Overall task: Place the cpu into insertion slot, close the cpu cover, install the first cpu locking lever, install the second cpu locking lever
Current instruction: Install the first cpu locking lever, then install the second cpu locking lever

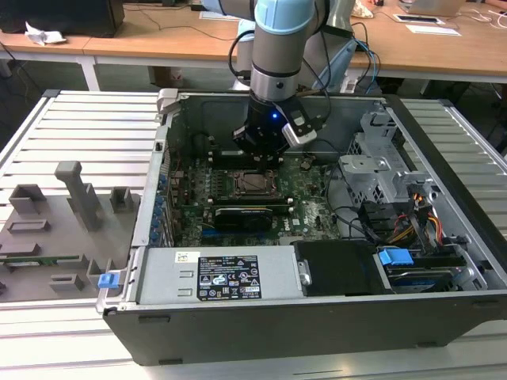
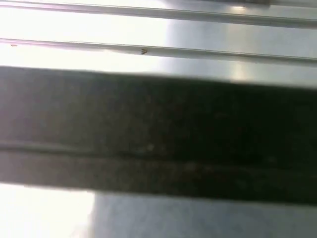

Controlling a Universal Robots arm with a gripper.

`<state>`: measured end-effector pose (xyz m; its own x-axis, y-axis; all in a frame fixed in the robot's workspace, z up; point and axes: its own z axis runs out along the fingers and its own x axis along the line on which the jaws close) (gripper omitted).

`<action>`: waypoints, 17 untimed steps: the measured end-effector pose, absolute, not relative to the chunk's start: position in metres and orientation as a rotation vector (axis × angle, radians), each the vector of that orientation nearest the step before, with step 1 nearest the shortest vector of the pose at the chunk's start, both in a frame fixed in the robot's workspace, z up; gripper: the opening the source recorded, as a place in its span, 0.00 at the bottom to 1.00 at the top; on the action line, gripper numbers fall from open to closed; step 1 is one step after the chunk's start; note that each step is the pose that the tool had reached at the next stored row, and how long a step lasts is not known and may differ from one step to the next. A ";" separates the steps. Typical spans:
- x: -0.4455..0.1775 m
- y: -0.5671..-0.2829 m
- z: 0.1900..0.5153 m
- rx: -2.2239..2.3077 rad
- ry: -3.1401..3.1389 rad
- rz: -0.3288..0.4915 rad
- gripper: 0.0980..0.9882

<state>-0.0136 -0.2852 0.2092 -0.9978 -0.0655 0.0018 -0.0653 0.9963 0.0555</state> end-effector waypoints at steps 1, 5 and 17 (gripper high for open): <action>-0.014 -0.285 0.213 0.103 -3.135 -0.087 0.01; -0.014 -0.286 0.213 0.103 -3.135 -0.087 0.01; -0.014 -0.290 0.213 0.103 -3.135 -0.087 0.01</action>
<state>-0.0136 -0.2902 0.2132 -0.9978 -0.0655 0.0019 -0.0653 0.9963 0.0553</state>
